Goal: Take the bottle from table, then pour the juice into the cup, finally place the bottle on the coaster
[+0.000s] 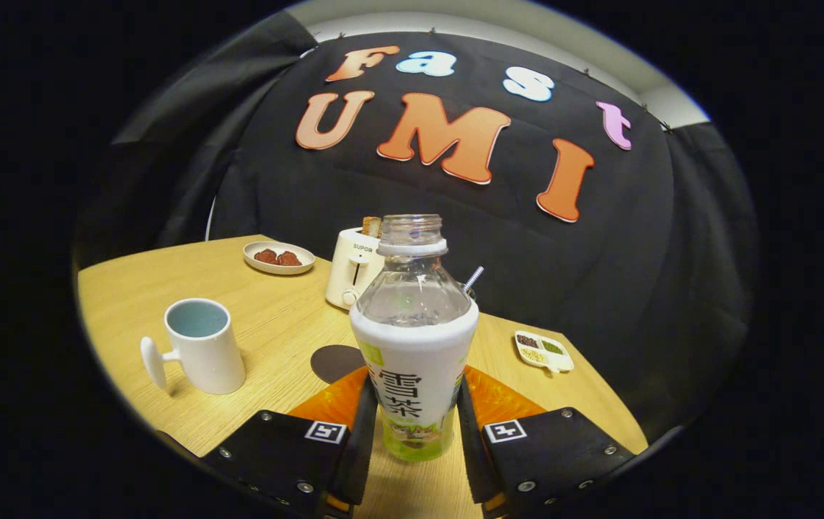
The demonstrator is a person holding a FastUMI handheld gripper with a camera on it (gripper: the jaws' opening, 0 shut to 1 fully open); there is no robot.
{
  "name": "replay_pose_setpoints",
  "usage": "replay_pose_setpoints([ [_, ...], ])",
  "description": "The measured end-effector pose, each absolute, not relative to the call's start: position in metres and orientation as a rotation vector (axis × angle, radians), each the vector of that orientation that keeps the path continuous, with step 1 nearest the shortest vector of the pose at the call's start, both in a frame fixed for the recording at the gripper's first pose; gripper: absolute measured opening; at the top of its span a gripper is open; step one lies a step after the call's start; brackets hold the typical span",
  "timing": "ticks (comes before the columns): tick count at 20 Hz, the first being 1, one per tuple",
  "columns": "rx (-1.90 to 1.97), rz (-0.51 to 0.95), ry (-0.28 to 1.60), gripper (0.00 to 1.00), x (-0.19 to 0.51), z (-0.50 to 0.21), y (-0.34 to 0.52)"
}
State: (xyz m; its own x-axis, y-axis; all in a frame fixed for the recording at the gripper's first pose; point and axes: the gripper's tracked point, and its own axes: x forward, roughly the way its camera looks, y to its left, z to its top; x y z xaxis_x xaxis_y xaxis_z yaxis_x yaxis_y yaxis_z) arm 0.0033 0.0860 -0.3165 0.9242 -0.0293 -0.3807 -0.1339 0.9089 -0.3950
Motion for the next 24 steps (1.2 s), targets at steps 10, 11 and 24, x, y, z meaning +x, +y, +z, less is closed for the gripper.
replay_pose_setpoints([
  [10,-0.927,0.104,0.285,0.55,0.029,-0.315,0.133],
  [11,-0.976,0.106,0.271,0.55,0.031,-0.315,0.138],
  [24,-1.447,0.141,0.063,0.55,0.043,-0.308,0.165],
])
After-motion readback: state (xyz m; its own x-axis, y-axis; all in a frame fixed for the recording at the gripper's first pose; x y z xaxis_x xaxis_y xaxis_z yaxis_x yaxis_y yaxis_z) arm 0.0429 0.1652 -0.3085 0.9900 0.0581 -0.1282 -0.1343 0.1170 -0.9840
